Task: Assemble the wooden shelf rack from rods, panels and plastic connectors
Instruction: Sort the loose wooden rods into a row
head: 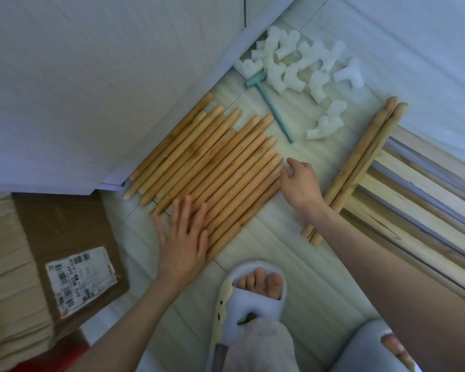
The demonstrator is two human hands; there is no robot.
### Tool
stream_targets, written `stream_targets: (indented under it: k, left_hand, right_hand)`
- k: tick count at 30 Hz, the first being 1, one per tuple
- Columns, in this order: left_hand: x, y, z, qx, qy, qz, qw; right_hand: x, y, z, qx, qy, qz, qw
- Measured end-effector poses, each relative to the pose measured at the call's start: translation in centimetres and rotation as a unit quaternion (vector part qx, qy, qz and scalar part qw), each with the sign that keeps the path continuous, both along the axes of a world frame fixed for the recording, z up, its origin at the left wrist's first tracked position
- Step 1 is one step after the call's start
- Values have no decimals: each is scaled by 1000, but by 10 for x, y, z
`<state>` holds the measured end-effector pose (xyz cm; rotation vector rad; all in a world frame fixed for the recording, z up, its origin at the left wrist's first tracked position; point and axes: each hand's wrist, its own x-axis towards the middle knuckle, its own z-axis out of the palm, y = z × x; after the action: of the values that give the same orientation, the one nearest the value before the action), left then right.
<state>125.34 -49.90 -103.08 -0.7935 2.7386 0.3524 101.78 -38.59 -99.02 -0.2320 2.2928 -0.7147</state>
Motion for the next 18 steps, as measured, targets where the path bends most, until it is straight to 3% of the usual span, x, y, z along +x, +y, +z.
stream_targets:
  k: [4,6,7,8,10,11,12,18]
  left_hand:
    - [26,12,10,39,9,204,978]
    - [23,22,19,41,60,328,942]
    - [18,24,24,56,77,423,901]
    - [11,22,28,95,80,530,839]
    - [-2,12,35,211,80,708,670]
    - [-7,7,37,272,87,746,602]
    - [-11,1,37,317,98,755,566]
    - [-25,-9,41,430,105,715,541]
  right_hand:
    - [14,0,2,5,-7,-6,1000]
    - [21,3,3,11,-17,-6,1000]
    - [23,4,4,17,-24,-9,1000]
    - [25,4,5,24,-33,-17,999]
    - [27,4,7,29,-60,-47,997]
    - [27,4,7,15,-82,-73,994]
    - [27,3,7,-8,-111,-105,988]
    - [18,-1,4,-93,-190,-220,952]
